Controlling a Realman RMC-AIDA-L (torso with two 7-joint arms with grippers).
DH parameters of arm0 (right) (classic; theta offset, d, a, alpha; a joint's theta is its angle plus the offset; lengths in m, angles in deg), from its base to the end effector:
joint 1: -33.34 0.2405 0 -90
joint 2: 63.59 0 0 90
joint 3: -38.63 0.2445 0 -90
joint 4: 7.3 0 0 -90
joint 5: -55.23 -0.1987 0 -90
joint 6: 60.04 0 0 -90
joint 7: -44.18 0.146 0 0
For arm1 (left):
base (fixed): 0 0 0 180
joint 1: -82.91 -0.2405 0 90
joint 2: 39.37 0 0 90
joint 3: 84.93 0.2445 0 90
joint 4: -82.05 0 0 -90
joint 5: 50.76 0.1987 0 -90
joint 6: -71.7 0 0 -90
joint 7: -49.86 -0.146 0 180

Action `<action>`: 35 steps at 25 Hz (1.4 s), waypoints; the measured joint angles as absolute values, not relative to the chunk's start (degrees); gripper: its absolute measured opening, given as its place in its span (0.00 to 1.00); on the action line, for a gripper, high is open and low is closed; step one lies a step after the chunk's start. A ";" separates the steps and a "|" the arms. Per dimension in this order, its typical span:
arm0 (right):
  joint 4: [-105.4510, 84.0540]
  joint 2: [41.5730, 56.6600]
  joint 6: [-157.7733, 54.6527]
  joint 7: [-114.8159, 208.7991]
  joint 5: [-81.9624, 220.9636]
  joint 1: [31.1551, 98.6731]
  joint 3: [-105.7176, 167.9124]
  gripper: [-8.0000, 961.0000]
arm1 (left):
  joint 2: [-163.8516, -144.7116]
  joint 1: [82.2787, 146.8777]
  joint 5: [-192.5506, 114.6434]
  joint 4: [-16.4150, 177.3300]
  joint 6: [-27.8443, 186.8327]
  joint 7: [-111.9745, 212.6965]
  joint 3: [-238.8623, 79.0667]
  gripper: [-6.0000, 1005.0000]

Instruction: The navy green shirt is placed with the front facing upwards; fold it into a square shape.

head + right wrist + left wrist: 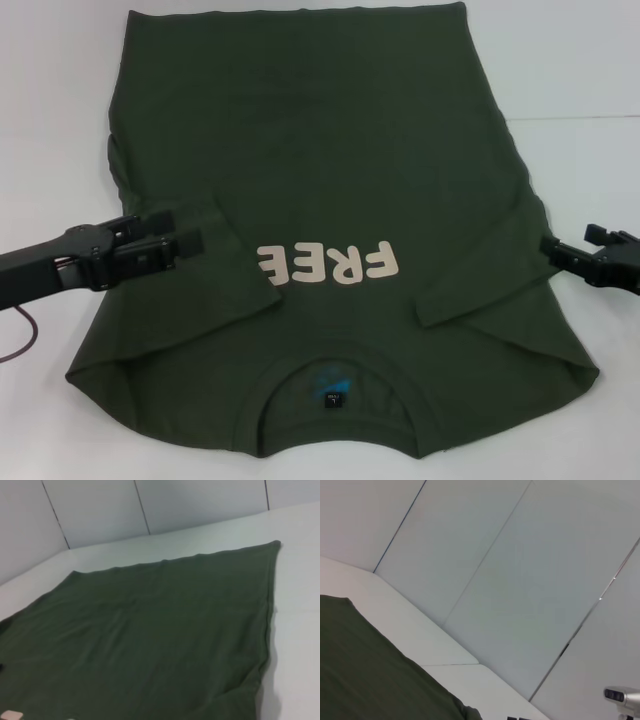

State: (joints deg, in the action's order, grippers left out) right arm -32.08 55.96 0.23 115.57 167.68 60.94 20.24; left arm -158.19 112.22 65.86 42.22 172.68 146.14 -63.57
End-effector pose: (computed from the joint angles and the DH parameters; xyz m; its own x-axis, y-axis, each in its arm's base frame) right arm 0.3449 0.3306 0.0139 0.5833 -0.4614 -0.6685 -0.8115 -0.3658 -0.4556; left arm -0.2533 0.3042 0.0477 0.4912 0.5306 0.6908 0.6920 -0.7194 0.0604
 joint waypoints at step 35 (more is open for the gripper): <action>-30.75 55.55 -15.70 134.36 168.18 69.37 7.27 0.90 | -158.32 112.17 65.86 43.03 173.14 146.16 -63.65 0.93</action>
